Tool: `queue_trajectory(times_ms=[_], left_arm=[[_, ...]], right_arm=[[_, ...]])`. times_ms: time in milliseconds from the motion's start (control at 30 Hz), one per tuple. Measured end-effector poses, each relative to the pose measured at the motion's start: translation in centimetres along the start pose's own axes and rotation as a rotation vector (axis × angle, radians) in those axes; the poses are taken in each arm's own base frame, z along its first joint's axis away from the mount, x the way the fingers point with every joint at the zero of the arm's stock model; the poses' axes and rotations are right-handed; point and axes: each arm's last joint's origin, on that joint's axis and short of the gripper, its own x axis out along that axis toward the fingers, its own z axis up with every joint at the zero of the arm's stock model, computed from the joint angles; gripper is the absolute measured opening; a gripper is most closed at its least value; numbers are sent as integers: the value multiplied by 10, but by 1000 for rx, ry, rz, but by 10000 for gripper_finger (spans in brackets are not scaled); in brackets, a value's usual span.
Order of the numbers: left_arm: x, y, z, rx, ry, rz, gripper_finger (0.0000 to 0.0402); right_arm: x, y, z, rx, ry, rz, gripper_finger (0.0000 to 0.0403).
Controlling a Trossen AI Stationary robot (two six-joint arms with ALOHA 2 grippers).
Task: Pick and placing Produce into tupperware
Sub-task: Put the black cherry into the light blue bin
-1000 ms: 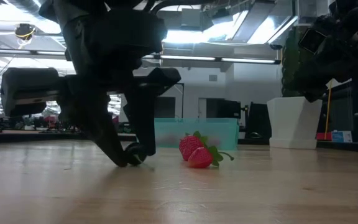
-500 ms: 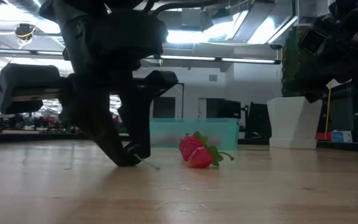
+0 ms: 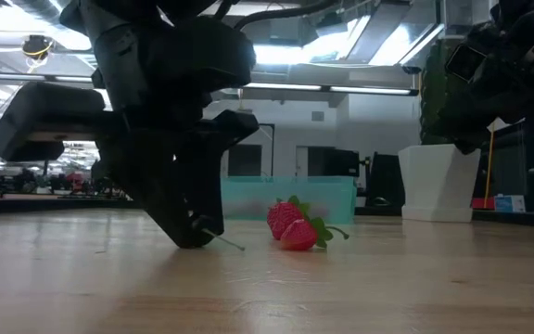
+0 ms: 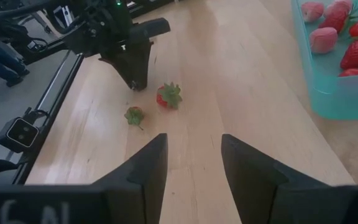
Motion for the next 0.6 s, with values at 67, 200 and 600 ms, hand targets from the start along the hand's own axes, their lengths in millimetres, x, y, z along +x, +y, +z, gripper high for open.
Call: queue_trajectory(times_ms=[67,200,600], left_arm=[[-3,1,0,-17,-5,4,103],[-12,2,0,-17,-9,4,103],[-50,6,1,-64,-23,7,103]], right_arm=[[0,0,0,0,0,0,154],[0,0,-1,0,6,-3,154],[0,-1,-1,-2,13,-6,154]])
